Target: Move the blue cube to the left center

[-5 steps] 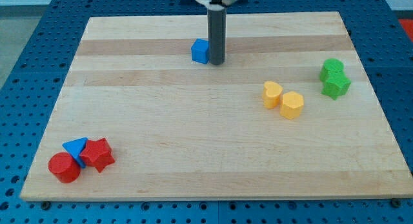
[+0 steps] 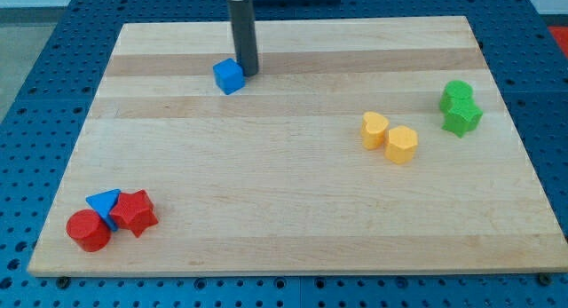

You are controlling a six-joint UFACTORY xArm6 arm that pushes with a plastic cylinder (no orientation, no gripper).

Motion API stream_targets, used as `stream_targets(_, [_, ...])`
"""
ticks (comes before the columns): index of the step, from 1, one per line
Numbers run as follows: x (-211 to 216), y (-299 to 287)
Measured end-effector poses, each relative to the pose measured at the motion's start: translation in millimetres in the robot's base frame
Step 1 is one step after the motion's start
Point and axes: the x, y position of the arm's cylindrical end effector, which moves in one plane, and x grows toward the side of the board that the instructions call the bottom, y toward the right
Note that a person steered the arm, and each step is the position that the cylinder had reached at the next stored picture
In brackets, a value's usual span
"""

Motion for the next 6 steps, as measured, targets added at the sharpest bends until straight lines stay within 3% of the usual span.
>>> stream_targets(2, [8.2,-40.4])
stream_targets(3, [48.1,-35.9])
stream_targets(6, [88.0,-33.2])
